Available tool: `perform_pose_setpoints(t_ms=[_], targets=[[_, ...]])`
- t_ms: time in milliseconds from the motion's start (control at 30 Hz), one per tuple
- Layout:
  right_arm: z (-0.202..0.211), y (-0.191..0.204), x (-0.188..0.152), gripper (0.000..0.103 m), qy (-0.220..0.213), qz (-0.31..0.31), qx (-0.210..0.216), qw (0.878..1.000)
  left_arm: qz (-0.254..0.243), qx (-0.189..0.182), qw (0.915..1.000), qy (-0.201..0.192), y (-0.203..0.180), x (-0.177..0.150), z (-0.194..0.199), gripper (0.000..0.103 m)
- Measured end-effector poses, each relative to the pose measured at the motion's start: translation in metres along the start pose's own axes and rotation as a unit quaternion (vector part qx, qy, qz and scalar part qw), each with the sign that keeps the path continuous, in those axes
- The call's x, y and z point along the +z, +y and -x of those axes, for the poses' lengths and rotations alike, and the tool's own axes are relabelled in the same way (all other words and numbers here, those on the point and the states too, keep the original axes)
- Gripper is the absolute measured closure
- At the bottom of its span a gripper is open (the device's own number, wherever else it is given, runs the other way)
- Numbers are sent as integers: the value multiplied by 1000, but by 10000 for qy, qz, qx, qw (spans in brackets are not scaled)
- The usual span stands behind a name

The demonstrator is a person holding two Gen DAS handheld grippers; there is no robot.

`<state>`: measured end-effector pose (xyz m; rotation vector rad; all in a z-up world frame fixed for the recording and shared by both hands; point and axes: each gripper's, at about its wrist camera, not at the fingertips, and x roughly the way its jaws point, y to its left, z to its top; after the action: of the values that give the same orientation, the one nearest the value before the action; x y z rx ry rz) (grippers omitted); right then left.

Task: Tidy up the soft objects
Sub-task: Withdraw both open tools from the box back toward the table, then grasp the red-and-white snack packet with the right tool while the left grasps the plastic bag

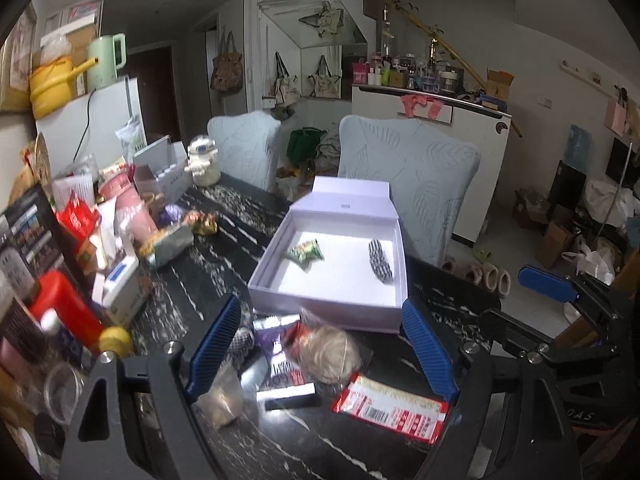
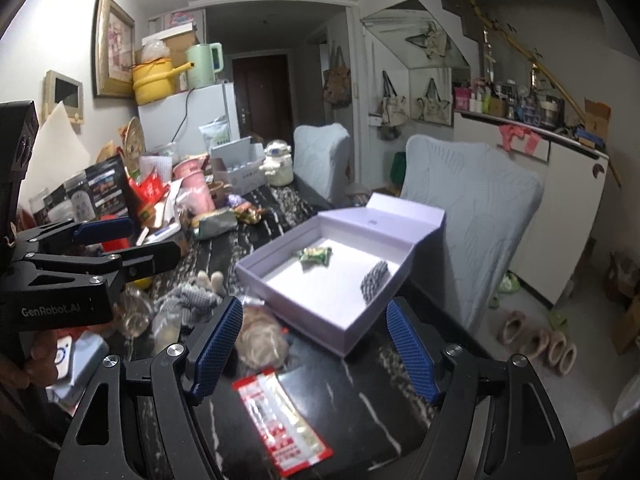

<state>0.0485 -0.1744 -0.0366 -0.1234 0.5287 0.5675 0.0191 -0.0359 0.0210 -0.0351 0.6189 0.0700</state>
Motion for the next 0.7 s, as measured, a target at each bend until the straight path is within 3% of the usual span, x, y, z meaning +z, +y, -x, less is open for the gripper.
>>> perform_pose_setpoints(t_ms=[367,700], targets=[[-20,12,-62,28,495,-130,109,9986,191,-19,9992,352,13,-51,-20,20],[-40,17,-90,28,923,-210,242,9952,473,-2,9963,711,35,-83,-37,20]])
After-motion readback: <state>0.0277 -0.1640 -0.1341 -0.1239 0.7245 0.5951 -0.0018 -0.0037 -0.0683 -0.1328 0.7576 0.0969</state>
